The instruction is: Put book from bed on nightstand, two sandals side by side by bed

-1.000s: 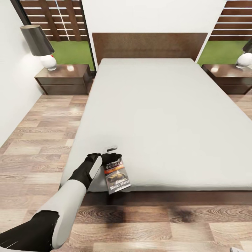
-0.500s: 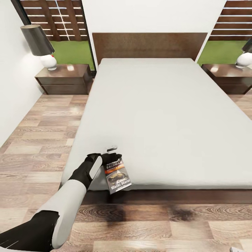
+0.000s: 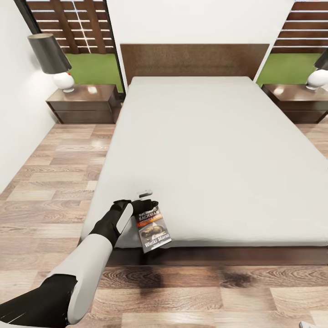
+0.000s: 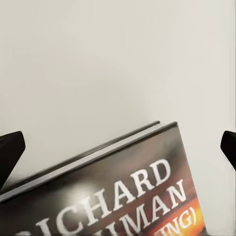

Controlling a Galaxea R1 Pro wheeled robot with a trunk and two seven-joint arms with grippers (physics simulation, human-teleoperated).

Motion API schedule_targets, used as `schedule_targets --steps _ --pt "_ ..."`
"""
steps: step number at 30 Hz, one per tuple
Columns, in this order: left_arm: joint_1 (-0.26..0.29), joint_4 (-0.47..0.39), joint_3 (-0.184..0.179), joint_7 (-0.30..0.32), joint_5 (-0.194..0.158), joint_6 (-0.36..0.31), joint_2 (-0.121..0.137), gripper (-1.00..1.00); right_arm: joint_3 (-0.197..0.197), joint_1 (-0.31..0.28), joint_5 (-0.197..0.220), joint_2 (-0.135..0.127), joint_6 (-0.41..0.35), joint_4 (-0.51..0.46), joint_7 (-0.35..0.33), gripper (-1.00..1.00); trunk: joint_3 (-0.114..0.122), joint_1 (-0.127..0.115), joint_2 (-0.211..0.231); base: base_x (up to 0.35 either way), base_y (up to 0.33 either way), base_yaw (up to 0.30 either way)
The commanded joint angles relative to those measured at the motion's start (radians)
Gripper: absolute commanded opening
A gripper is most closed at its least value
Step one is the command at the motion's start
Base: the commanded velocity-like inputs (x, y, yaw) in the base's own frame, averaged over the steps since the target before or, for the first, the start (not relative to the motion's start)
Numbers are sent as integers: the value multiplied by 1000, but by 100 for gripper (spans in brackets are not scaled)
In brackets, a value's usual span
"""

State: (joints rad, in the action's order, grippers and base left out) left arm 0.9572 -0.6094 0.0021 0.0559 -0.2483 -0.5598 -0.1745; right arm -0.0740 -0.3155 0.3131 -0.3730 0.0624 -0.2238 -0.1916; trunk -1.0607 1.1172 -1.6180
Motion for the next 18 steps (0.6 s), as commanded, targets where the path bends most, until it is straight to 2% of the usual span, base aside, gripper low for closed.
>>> schedule_targets --steps 1,18 --pt "0 -1 0 1 -2 -5 0 100 -7 -1 3 0 2 1 -8 100 3 -4 7 0 0 0" --pt "1 -1 0 1 -3 -5 0 100 -8 -1 3 0 2 1 -8 100 56 -69 126 0 0 0"
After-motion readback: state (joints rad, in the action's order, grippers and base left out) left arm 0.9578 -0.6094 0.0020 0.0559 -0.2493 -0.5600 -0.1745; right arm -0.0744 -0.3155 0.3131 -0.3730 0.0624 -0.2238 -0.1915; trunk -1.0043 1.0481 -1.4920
